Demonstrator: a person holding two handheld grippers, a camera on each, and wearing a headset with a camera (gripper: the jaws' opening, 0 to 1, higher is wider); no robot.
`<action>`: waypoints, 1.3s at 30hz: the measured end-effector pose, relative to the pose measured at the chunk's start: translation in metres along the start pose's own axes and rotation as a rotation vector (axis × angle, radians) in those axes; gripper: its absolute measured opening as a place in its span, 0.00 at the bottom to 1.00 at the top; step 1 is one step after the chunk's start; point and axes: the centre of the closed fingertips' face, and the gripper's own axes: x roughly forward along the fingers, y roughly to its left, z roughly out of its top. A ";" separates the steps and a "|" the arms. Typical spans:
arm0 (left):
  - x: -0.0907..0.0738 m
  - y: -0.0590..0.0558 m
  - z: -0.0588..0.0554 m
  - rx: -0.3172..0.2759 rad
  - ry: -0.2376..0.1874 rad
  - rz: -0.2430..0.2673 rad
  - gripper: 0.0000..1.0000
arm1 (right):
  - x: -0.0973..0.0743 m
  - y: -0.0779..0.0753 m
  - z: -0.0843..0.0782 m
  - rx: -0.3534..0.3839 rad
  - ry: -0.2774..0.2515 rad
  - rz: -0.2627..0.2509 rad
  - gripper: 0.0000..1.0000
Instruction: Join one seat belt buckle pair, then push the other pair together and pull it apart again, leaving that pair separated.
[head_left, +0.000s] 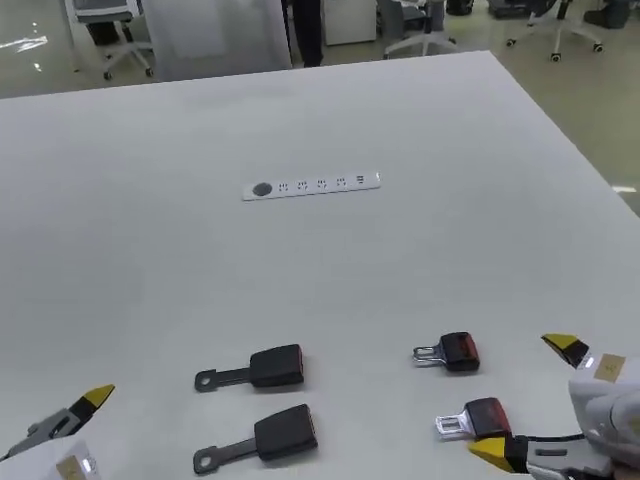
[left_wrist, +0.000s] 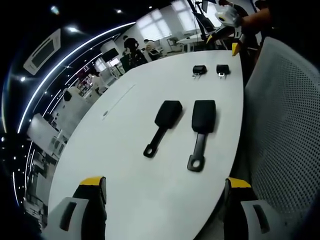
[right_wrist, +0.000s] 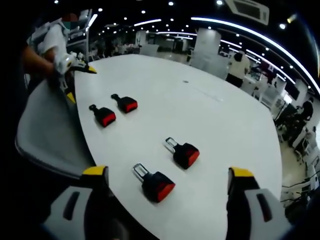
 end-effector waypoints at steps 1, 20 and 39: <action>0.000 0.000 0.001 0.002 -0.002 0.002 1.00 | -0.001 -0.001 0.000 -0.007 -0.005 -0.003 1.00; -0.009 0.014 0.019 0.006 -0.035 0.032 1.00 | 0.003 -0.002 -0.008 -0.034 0.045 0.068 0.75; 0.045 -0.050 0.073 -0.049 -0.016 -0.294 0.63 | 0.020 0.018 -0.037 -0.351 0.203 0.344 0.42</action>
